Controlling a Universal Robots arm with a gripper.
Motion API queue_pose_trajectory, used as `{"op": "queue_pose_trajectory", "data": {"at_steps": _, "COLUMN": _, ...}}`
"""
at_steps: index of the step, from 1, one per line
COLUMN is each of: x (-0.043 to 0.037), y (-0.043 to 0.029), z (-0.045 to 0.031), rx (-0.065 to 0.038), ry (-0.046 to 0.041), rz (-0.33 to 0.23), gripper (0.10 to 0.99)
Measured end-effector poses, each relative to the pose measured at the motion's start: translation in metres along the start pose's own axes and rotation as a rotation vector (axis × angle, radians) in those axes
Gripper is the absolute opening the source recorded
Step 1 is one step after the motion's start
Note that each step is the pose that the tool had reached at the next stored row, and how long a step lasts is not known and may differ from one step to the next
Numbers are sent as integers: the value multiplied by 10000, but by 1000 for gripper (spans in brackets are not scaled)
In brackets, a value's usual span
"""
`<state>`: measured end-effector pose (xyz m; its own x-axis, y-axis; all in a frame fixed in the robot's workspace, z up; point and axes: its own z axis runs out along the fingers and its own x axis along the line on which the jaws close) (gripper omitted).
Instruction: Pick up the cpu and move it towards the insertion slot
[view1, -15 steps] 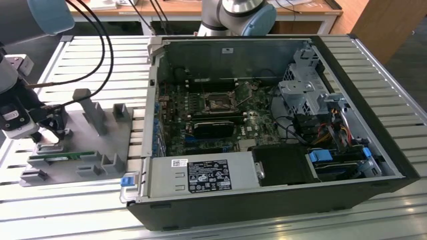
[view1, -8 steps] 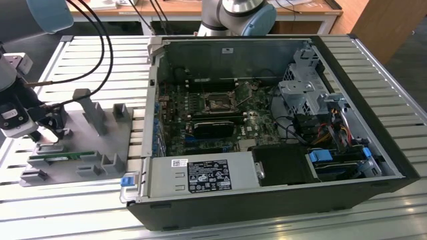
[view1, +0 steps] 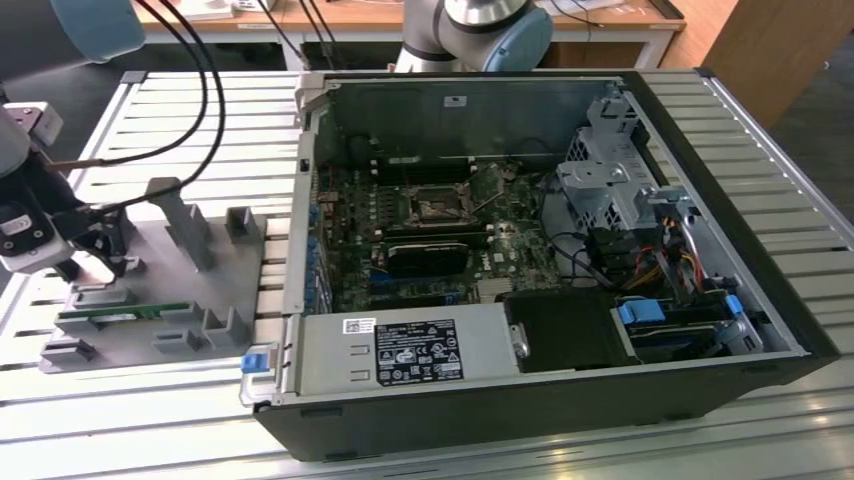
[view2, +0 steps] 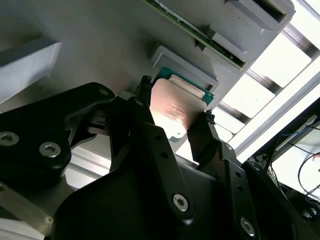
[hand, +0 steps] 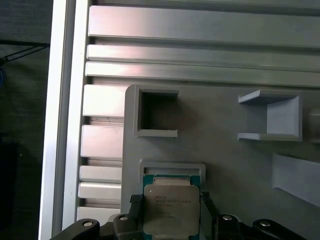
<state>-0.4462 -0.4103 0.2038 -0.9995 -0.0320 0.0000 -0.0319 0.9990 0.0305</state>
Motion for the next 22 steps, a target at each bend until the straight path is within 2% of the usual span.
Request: {"op": "queue_pose_trajectory", "data": {"at_steps": 22, "x": 0, "y": 4, "z": -135, "rx": -1, "ry": -1, "rz": 0, "gripper": 541}}
